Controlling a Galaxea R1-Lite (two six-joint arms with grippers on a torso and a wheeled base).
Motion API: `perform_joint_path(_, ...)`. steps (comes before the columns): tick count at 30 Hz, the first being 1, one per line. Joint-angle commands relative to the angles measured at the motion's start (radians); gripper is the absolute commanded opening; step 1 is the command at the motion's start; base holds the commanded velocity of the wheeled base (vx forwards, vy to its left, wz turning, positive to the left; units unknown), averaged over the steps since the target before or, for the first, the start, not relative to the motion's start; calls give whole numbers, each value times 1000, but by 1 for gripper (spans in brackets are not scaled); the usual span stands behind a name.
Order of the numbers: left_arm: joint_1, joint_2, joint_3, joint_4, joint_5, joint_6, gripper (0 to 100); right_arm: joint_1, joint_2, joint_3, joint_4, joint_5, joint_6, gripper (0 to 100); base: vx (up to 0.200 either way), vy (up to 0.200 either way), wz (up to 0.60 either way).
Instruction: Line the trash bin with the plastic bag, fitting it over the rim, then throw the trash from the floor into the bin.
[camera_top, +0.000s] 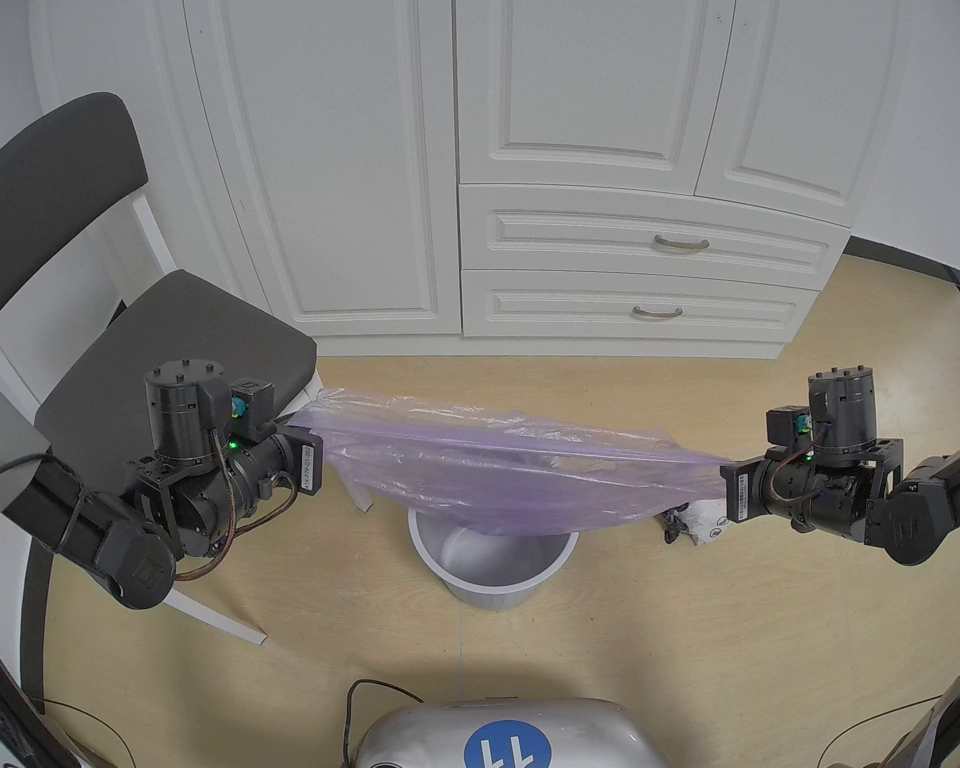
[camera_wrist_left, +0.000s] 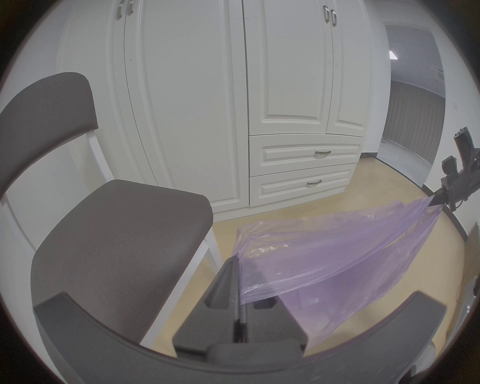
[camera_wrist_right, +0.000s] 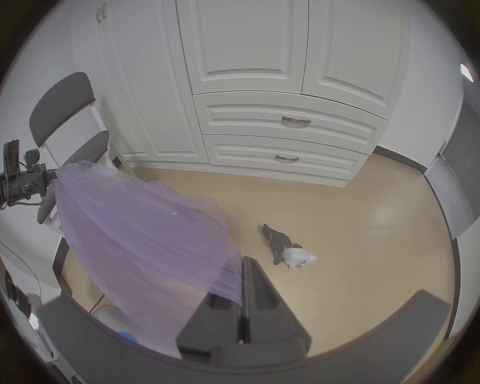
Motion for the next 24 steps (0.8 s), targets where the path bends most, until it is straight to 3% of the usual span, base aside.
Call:
perform_joint_path(1,-1,-2,2,-7,1,0,0,-4,0,3,-1,-1,-1,0,0,0,0)
perform_joint_path(5,-10,5,3,-10,1,6,0,9,4,-7,-44,-1,8,0,0,0,0)
perform_joint_path(11,-98,6,45,-117,3,24,0,78,12,85,-334,-5,0,0,0,0,0)
perform_joint_path(14,-134,31,99,-245,-3,72,0,127,33,113,-454,-14,2,0,0,0,0)
perform_joint_path(20,-181,121,132,-512,-2,141,0,170,64,119,-549,-57,5,0,0,0,0)
perform_joint_path(24,-219,152,131,-571,0,141,0,220,63,135,-557,-56,9,0,0,0,0)
